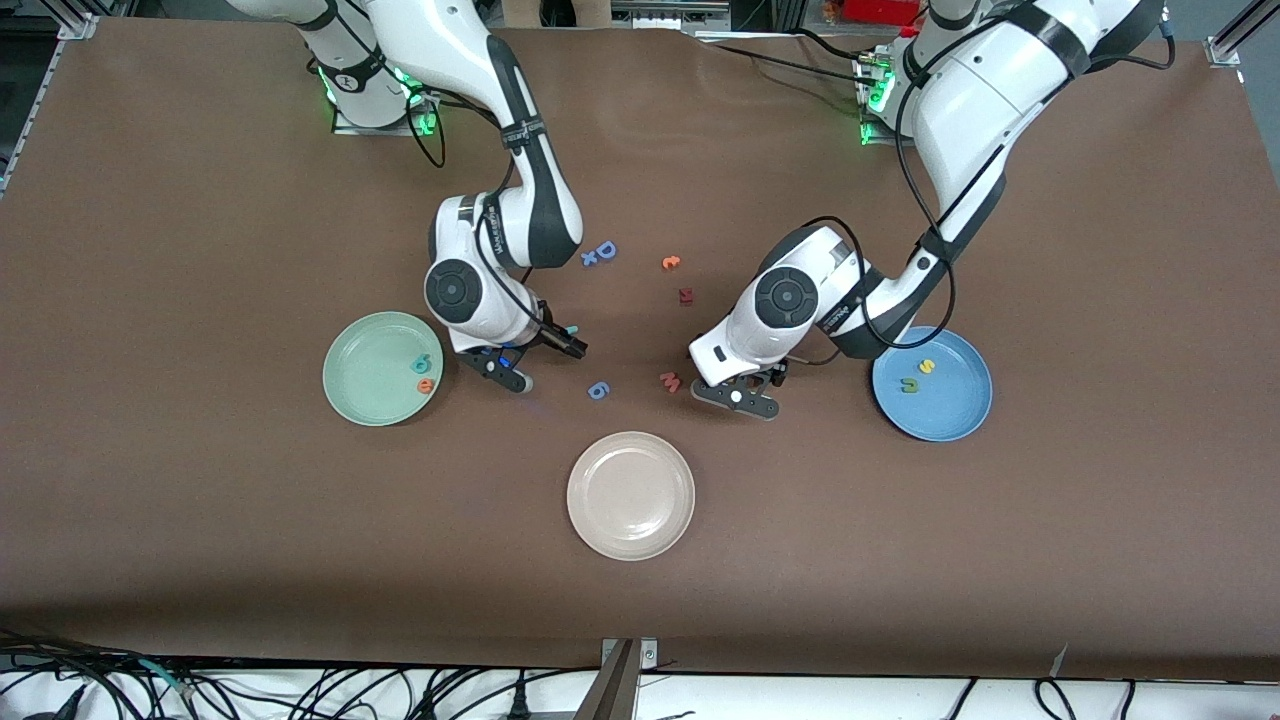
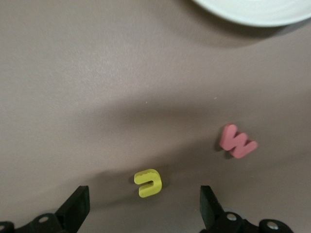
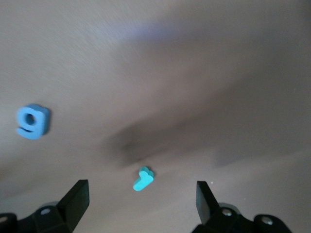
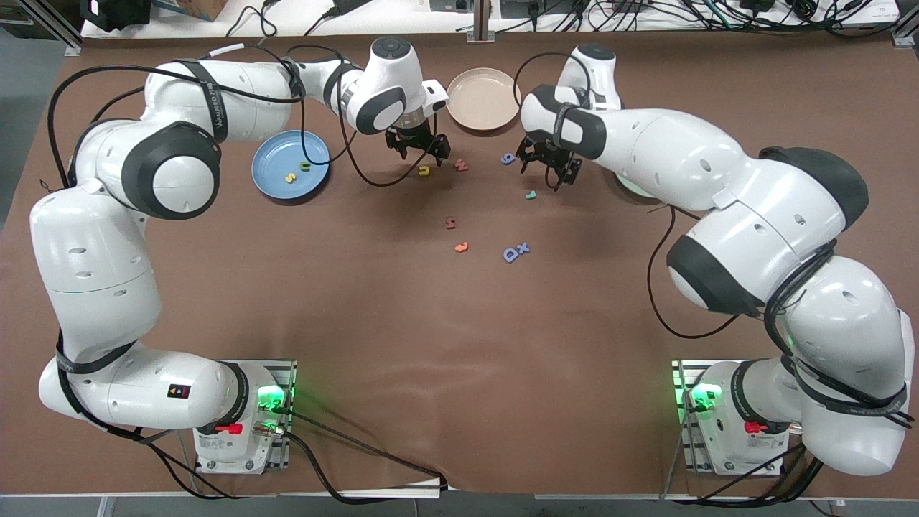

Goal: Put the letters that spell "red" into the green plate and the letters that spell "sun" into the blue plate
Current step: 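Grasp the yellow u with the left gripper while the right gripper grasps the piece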

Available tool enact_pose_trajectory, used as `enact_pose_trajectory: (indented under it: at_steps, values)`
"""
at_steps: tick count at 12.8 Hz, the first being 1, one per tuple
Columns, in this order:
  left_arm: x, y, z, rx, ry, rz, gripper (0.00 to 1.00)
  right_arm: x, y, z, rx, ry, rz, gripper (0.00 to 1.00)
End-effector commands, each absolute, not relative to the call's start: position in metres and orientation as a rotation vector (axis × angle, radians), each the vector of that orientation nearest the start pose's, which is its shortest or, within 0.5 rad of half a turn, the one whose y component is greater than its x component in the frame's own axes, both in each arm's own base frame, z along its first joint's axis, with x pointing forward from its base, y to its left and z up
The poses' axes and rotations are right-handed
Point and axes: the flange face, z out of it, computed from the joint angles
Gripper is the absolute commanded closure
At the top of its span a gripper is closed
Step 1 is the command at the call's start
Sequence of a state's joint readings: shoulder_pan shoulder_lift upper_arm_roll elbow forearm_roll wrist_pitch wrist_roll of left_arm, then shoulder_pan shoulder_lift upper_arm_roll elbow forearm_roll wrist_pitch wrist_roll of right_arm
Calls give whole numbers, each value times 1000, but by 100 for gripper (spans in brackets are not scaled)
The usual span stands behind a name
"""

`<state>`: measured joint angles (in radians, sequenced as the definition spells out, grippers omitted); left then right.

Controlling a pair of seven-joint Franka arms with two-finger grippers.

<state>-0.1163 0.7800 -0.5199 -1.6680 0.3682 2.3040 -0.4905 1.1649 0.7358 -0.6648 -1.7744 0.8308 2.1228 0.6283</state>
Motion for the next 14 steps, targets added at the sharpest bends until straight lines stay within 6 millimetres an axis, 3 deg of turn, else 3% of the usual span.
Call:
enact_pose_trajectory:
  at_steps: [1,3,5,6,7,9,11,14]
  values:
    - [570,-373,174,-3151,458,67,0,516,357,191,-2869,900,372,4]
    - [568,-373,166,-3160,421,80,1,508,366,178,-2807,944,346,4]
    - [565,-373,164,-3157,423,90,15,503,370,170,-2797,955,343,14]
    - [566,-373,165,-3157,421,88,32,503,370,170,-2798,953,343,30]
    - [566,-372,165,-3156,419,89,48,503,370,169,-2799,953,343,36]
    - [567,-369,168,-3154,410,90,77,503,369,168,-2801,954,342,36]
    - [572,-364,171,-3155,397,84,84,503,365,162,-2811,953,325,51]
    - [578,-355,179,-3141,386,92,84,504,363,160,-2814,954,310,56]
